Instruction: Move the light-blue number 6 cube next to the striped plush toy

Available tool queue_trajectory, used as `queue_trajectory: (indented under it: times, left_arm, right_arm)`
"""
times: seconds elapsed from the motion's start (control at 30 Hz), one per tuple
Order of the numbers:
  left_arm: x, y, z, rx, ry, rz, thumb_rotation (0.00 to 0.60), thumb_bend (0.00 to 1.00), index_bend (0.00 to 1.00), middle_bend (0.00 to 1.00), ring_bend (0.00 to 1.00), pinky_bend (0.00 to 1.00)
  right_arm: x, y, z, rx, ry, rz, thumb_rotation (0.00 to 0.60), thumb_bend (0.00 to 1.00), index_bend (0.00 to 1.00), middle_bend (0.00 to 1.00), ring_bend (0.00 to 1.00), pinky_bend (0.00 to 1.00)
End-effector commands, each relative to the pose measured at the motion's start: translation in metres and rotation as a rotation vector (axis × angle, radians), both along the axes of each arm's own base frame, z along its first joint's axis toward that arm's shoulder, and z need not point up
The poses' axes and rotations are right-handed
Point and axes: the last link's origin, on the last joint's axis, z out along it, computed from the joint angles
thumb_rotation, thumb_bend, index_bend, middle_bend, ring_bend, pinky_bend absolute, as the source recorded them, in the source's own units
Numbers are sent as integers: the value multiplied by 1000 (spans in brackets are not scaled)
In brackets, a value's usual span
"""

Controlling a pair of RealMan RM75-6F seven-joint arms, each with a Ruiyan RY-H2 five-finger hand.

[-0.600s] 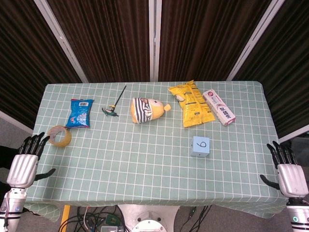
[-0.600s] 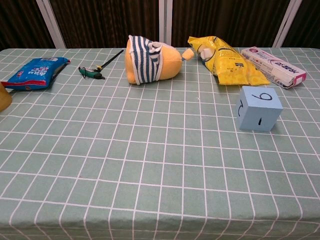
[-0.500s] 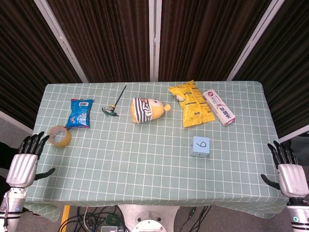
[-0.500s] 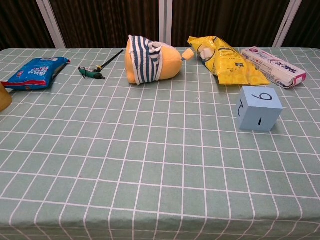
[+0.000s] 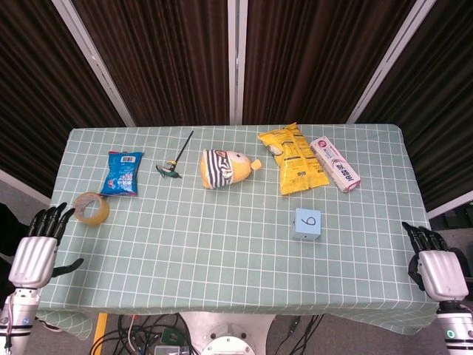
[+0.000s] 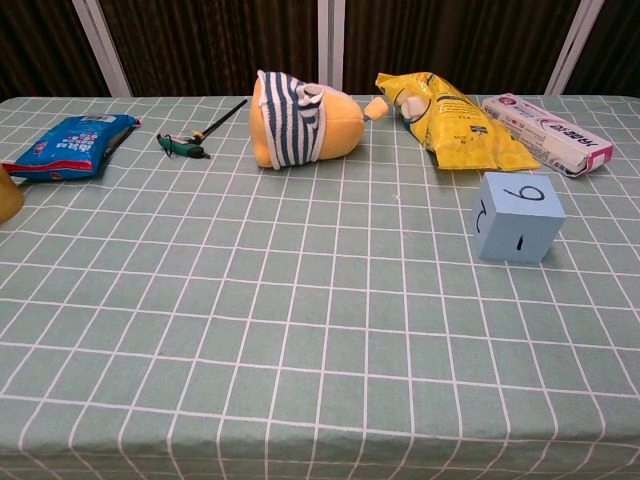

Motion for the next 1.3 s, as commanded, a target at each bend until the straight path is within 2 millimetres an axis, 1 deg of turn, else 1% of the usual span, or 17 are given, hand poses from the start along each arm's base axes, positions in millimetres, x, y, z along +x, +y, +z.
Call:
queue_trajectory:
  times: [0.03, 0.17, 0.27, 0.33, 0.43, 0.6, 0.8, 1.0, 1.3]
  left_arm:
    - [-2, 0, -3, -5, -4, 4, 600, 0, 71, 0, 0, 43]
    - [-2, 0, -6, -17, -3, 0, 600, 0, 71, 0, 0, 42]
    - [-4, 1, -6, -20, 2, 2, 600, 0, 70, 0, 0, 42]
    - [-4, 2, -6, -19, 0, 3, 600, 0, 71, 0, 0, 42]
    - [-6, 2, -6, -22, 0, 4, 600, 0, 70, 0, 0, 43]
    - [-10, 1, -4, -21, 3, 16, 600, 0, 71, 0, 0, 42]
    - [-16, -2, 0, -12, 2, 29, 600, 0, 71, 0, 0, 42]
    - [-20, -3, 2, -6, 1, 44, 600, 0, 70, 0, 0, 42]
    - [-19, -2, 1, -10, 1, 34, 600, 0, 70, 0, 0, 42]
  right_arm:
    - [-1, -1, -4, 65, 79, -9, 600, 1000, 0, 728, 649, 641]
    - [5, -2, -10, 112, 94, -2, 600, 1000, 0, 822, 719, 656]
    - [9, -7, -16, 172, 128, 7, 600, 1000, 0, 843, 734, 658]
    - [14, -13, -24, 226, 144, 6, 600, 1000, 0, 849, 737, 658]
    - [24, -30, -35, 307, 125, 9, 600, 1000, 0, 854, 741, 658]
    - [44, -59, -52, 391, 145, 45, 600, 1000, 0, 857, 741, 658]
    - [69, -82, -70, 465, 170, 77, 600, 1000, 0, 859, 741, 658]
    - [82, -85, -86, 530, 189, 89, 600, 1000, 0, 860, 741, 658]
    - [99, -78, -98, 576, 202, 134, 600, 1000, 3, 861, 741, 658]
